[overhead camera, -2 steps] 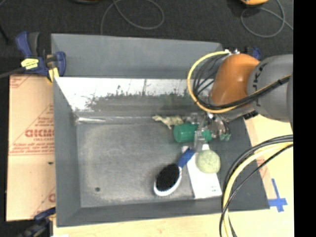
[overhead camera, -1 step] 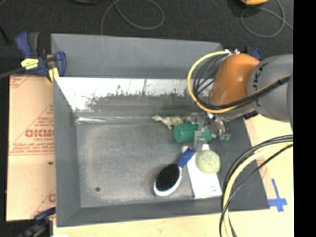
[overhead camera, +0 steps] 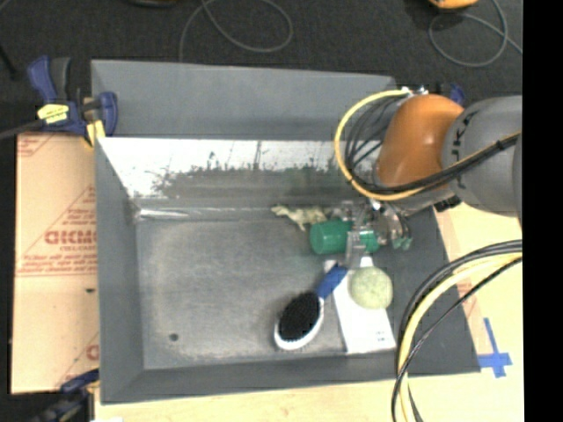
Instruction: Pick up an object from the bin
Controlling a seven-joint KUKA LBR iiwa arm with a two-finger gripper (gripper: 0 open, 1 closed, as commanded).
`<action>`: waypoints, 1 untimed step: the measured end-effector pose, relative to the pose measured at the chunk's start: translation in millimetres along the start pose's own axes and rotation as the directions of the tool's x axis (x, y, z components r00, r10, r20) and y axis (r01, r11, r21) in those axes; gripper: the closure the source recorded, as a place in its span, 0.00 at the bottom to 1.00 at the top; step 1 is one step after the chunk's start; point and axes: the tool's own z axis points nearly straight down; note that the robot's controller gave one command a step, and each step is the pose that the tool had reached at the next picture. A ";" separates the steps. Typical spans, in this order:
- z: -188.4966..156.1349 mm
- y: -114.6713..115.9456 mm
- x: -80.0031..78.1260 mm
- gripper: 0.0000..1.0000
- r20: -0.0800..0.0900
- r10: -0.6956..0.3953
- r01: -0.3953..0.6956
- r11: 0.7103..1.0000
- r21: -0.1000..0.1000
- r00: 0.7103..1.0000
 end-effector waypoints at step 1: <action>-9.6 -0.4 -0.3 1.00 -0.002 0.000 0.000 1.000 0.000 1.000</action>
Offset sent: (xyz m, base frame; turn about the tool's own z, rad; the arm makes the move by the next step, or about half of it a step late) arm 0.0001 0.0000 0.0485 0.0000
